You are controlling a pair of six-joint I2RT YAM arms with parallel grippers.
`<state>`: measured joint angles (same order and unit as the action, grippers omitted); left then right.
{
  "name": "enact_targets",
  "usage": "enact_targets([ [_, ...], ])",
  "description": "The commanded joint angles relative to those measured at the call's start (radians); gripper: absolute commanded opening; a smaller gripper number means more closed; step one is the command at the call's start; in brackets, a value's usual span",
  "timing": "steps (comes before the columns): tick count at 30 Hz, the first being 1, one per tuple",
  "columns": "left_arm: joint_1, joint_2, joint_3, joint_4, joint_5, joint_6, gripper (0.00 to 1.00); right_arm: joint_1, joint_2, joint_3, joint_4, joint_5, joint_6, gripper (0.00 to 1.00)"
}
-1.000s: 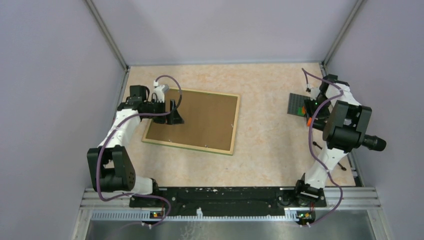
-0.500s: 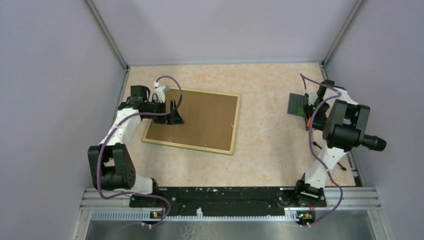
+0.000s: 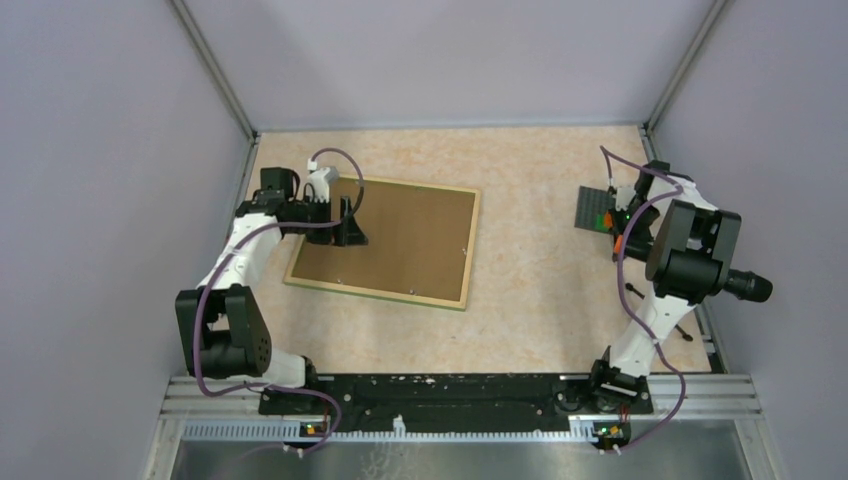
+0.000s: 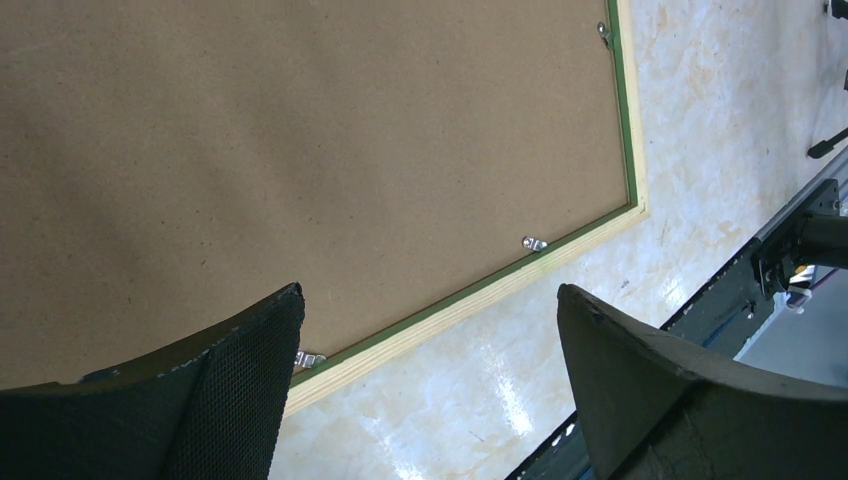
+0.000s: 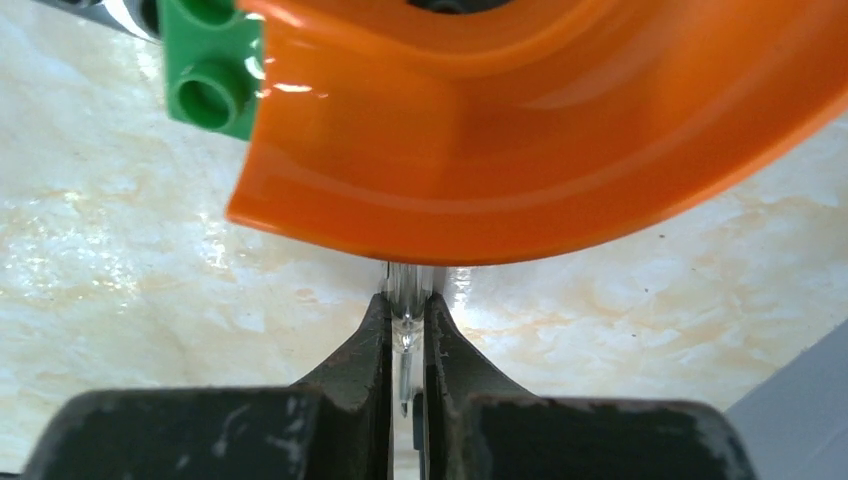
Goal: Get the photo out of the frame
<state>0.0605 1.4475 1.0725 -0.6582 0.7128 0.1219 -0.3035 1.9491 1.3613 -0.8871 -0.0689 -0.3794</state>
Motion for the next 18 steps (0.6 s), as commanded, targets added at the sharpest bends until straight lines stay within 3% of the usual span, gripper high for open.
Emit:
enact_targets([
  [1, -0.004, -0.004, 0.041, -0.002, 0.015, -0.001, 0.99, -0.002, -0.073, 0.004, -0.038, -0.069, -0.039, 0.00],
  [7, -0.003, -0.030, 0.058, -0.022, 0.018, 0.013, 0.99, 0.041, -0.129, 0.071, -0.077, -0.172, -0.074, 0.00],
  [18, 0.002, -0.082, 0.174, -0.090, 0.030, 0.044, 0.99, 0.289, -0.212, 0.319, -0.076, -0.317, -0.121, 0.00],
])
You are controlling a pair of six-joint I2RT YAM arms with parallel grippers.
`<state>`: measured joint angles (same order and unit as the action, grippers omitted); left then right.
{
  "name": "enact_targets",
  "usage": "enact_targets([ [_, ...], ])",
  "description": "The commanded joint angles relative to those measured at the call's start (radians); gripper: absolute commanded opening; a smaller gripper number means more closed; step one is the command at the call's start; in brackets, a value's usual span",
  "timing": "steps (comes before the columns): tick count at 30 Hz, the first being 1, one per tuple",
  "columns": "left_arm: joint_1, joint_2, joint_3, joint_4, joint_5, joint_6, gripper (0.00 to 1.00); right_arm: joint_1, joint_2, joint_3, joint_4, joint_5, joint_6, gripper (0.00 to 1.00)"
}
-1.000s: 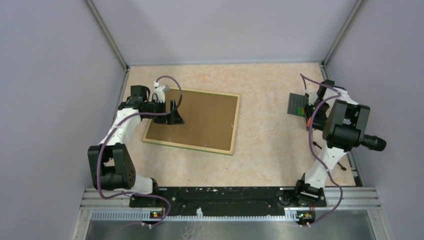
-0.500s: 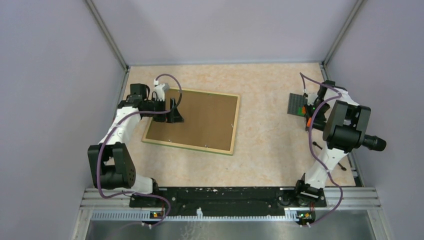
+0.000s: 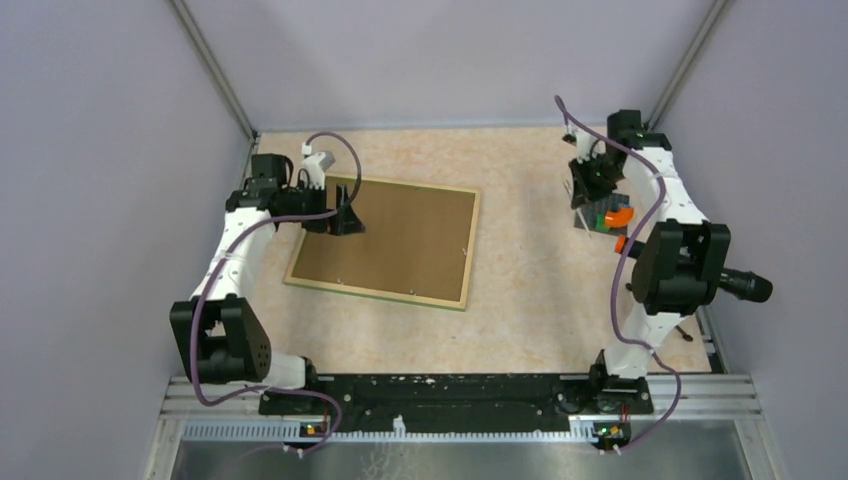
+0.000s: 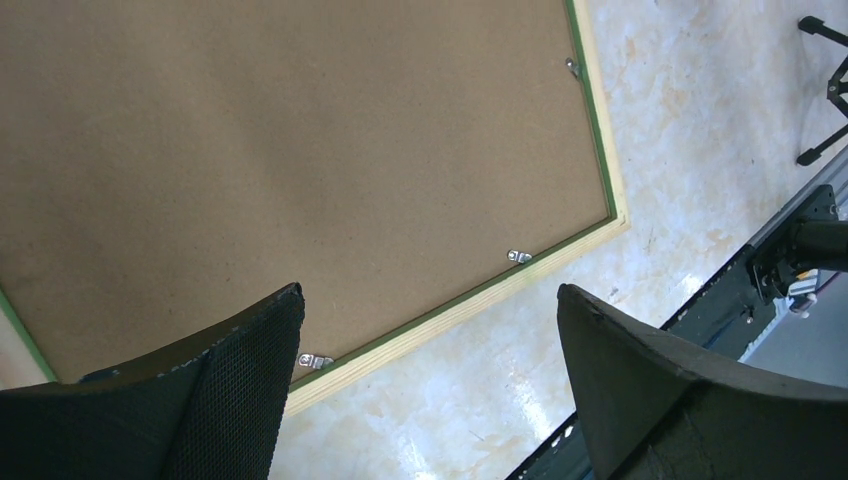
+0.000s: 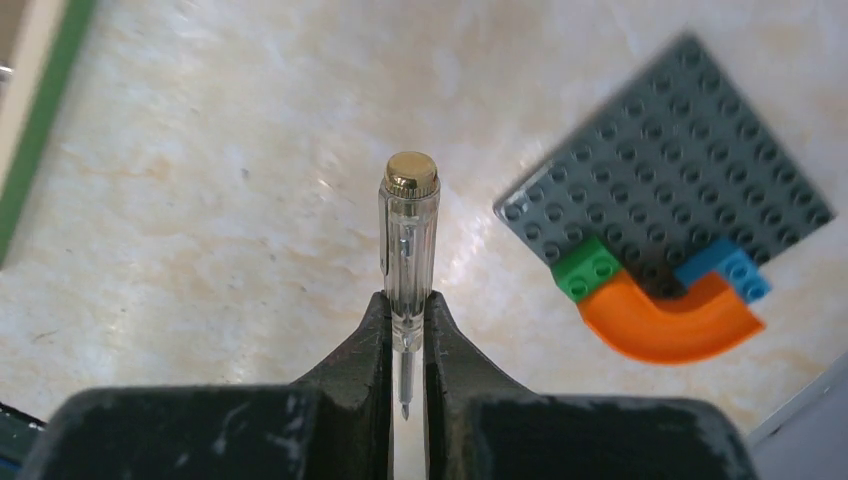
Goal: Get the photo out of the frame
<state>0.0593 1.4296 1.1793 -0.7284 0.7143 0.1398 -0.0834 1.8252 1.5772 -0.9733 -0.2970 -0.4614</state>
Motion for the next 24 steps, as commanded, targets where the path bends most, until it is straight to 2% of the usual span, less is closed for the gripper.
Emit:
enact_targets([
  [1, 0.005, -0.074, 0.077, -0.020, 0.037, 0.025, 0.99, 0.090, -0.094, 0.125, 0.017, -0.097, -0.045, 0.00],
  [7, 0.007, -0.121, 0.105, 0.027, 0.143, -0.054, 0.99, 0.238, -0.125, 0.244, 0.049, -0.137, -0.079, 0.00],
  [13, 0.005, -0.150, 0.110, 0.177, 0.284, -0.133, 0.99, 0.364, -0.181, 0.249, 0.119, -0.175, -0.076, 0.00],
  [17, -0.027, -0.122, 0.104, 0.332, 0.314, -0.340, 0.99, 0.469, -0.208, 0.202, 0.194, -0.199, -0.063, 0.00],
  [21, -0.135, -0.099, 0.069, 0.491, 0.267, -0.443, 0.99, 0.586, -0.214, 0.154, 0.259, -0.200, -0.068, 0.00],
  [24, -0.178, -0.060, 0.037, 0.578, 0.273, -0.588, 0.99, 0.658, -0.206, 0.129, 0.299, -0.172, -0.066, 0.00],
])
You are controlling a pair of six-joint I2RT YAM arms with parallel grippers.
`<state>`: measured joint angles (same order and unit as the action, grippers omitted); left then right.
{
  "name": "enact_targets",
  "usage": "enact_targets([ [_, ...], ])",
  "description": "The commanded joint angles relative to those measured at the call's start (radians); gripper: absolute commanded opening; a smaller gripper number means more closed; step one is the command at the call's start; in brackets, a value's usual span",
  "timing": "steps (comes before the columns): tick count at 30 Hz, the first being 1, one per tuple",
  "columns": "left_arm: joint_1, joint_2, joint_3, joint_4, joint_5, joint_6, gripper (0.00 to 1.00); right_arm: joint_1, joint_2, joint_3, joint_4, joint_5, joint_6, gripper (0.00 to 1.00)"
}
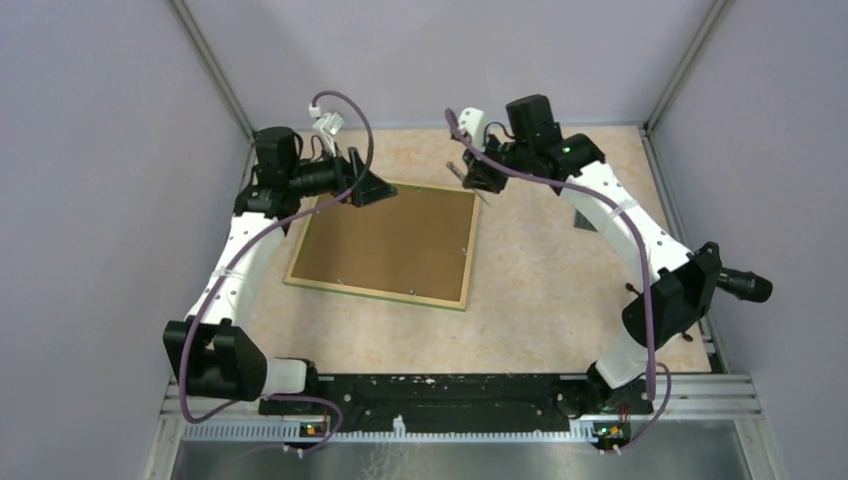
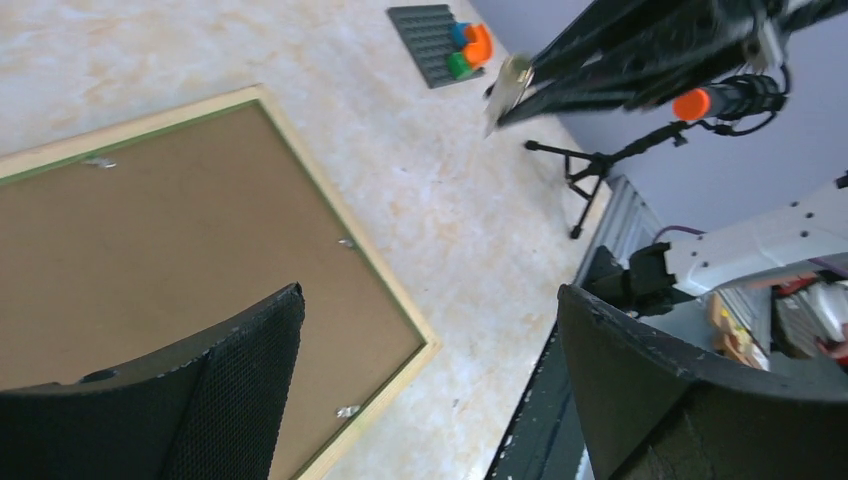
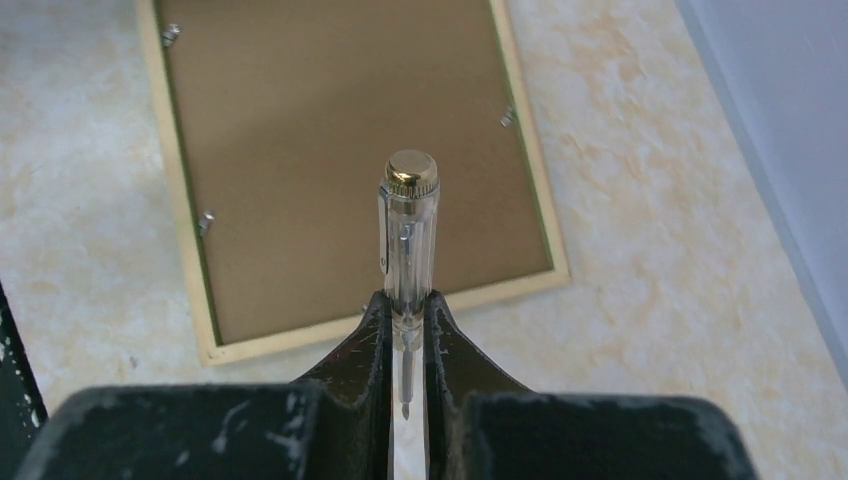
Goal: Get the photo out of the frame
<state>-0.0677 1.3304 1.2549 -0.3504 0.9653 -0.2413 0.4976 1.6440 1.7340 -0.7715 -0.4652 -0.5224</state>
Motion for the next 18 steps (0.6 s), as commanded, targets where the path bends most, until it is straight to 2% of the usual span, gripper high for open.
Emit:
enact_targets([
  [1, -0.066, 0.047, -0.061, 0.245, 0.033, -0.249, 0.98, 0.101, -0.020, -0.035, 0.109, 0.014, -0.005, 0.00],
  [3, -0.106, 0.076, -0.070, 0.265, 0.044, -0.269, 0.95, 0.146, -0.010, -0.047, 0.125, 0.051, -0.012, 0.00],
  [8, -0.181, 0.109, -0.044, 0.198, 0.011, -0.189, 0.92, 0.207, 0.013, -0.047, 0.135, 0.089, -0.045, 0.00],
  [13, -0.188, 0.130, -0.058, 0.207, 0.018, -0.193, 0.74, 0.249, 0.016, -0.077, 0.161, 0.118, -0.080, 0.00],
  [18, -0.191, 0.155, -0.063, 0.210, 0.050, -0.199, 0.61, 0.286, 0.026, -0.096, 0.182, 0.135, -0.107, 0.00],
])
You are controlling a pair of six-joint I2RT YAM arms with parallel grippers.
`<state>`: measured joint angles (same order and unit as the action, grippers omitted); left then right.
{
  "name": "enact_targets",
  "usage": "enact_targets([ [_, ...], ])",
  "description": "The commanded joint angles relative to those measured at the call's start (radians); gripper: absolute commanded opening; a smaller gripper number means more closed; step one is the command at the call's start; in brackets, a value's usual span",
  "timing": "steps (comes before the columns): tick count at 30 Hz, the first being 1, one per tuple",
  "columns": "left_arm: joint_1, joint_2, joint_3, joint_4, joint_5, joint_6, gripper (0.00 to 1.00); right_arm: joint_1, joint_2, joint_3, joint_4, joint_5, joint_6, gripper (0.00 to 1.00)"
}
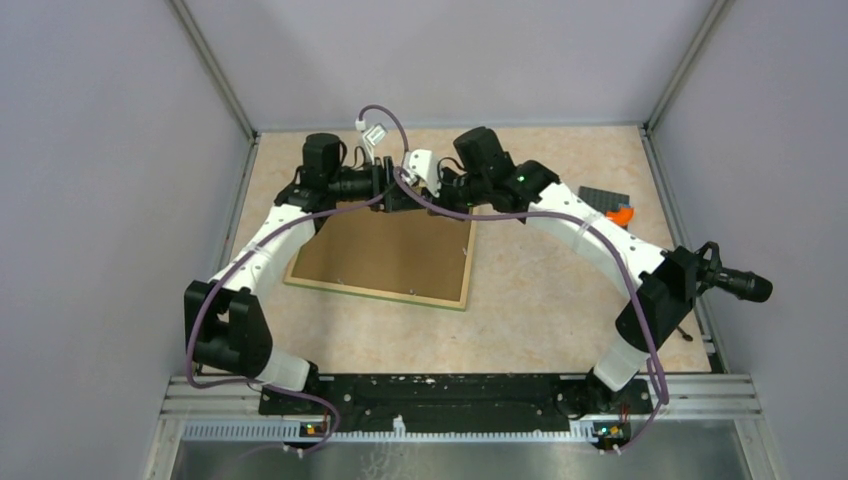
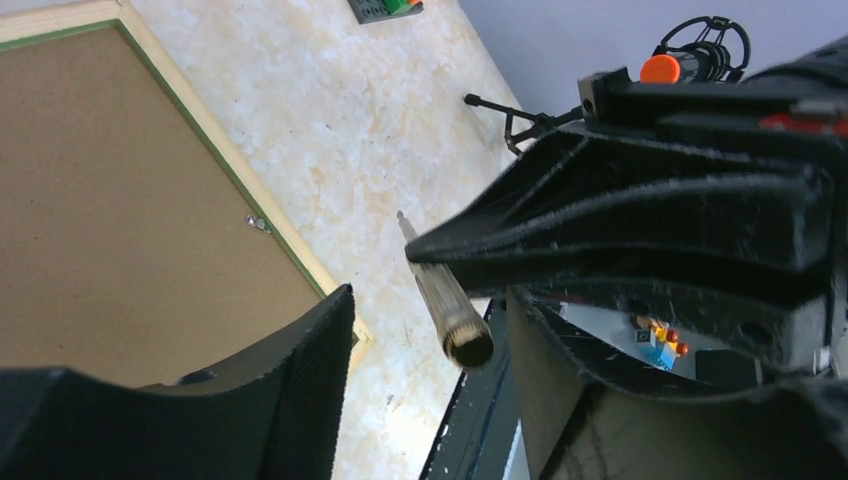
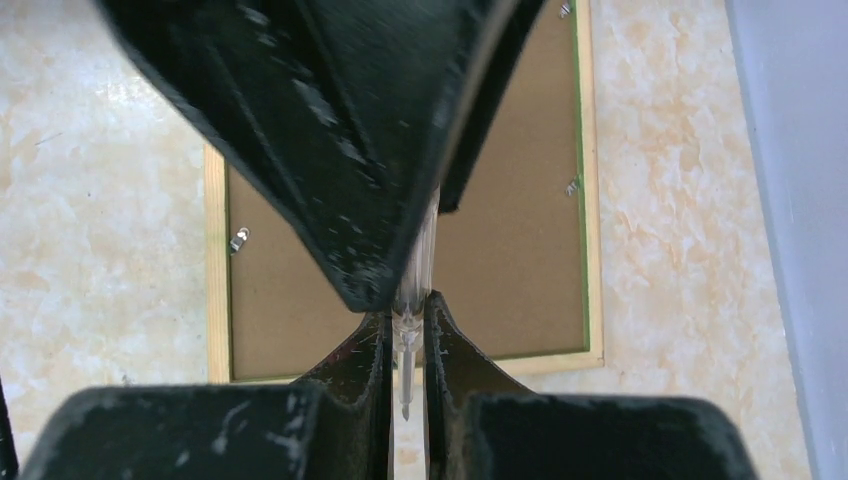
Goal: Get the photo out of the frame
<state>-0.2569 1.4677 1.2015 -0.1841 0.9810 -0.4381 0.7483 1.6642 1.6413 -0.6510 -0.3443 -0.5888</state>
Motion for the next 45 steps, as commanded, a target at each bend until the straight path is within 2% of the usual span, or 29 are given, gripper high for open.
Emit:
enact_targets([
  [1, -0.003, 0.022, -0.009, 0.046, 0.041, -0.004, 0.59, 0.040, 0.007, -0.003, 0.067, 0.016, -0.042, 0.00],
  [5, -0.004, 0.041, -0.016, 0.047, 0.061, -0.007, 0.46, 0.057, 0.017, 0.004, 0.090, 0.035, -0.037, 0.00],
  [10, -0.003, 0.057, -0.015, 0.047, 0.089, -0.003, 0.17, 0.063, 0.026, 0.013, 0.105, 0.047, -0.025, 0.02],
  [12, 0.007, 0.059, -0.003, 0.039, 0.103, 0.008, 0.06, 0.062, 0.023, 0.015, 0.099, 0.057, -0.007, 0.19],
  [13, 0.019, 0.063, 0.003, 0.033, 0.121, 0.012, 0.02, 0.062, 0.020, 0.013, 0.093, 0.067, 0.001, 0.42],
  [14, 0.039, 0.068, 0.011, 0.024, 0.149, 0.014, 0.00, 0.061, 0.013, 0.006, 0.086, 0.075, 0.007, 0.57],
  [16, 0.091, 0.090, 0.026, 0.002, 0.236, 0.011, 0.00, 0.045, -0.008, -0.009, 0.070, 0.065, 0.022, 0.74],
  [18, 0.137, 0.110, 0.043, -0.044, 0.309, 0.021, 0.00, 0.023, -0.025, -0.012, 0.037, 0.019, 0.040, 0.80],
  [21, 0.182, 0.105, 0.052, -0.080, 0.369, 0.047, 0.00, 0.001, -0.033, -0.009, -0.015, -0.040, 0.051, 0.81],
  [25, 0.189, 0.060, 0.021, -0.016, 0.399, 0.006, 0.00, -0.002, -0.025, -0.026, -0.027, -0.058, 0.047, 0.80],
  [30, 0.190, 0.026, -0.014, 0.053, 0.408, -0.053, 0.00, -0.002, 0.013, -0.006, -0.030, -0.121, 0.059, 0.71],
  [35, 0.189, -0.009, -0.030, 0.044, 0.412, -0.043, 0.02, -0.002, 0.038, 0.035, -0.033, -0.132, 0.085, 0.39],
  [37, 0.189, -0.025, -0.039, 0.019, 0.393, -0.023, 0.09, -0.001, 0.036, 0.036, -0.024, -0.128, 0.096, 0.23],
  [38, 0.188, -0.031, -0.046, 0.018, 0.385, -0.018, 0.13, -0.002, 0.036, 0.035, -0.021, -0.127, 0.098, 0.10],
  [39, 0.185, -0.037, -0.049, 0.007, 0.372, -0.009, 0.20, -0.002, 0.036, 0.035, -0.020, -0.127, 0.099, 0.02],
  [42, 0.160, -0.048, -0.049, -0.022, 0.350, 0.023, 0.53, -0.001, 0.034, 0.037, -0.015, -0.138, 0.098, 0.00],
  [44, 0.145, -0.052, -0.051, -0.029, 0.324, 0.034, 0.67, 0.000, 0.033, 0.038, -0.011, -0.154, 0.099, 0.00],
  [45, 0.140, -0.053, -0.052, -0.029, 0.314, 0.035, 0.71, 0.002, 0.032, 0.039, -0.013, -0.162, 0.093, 0.00],
])
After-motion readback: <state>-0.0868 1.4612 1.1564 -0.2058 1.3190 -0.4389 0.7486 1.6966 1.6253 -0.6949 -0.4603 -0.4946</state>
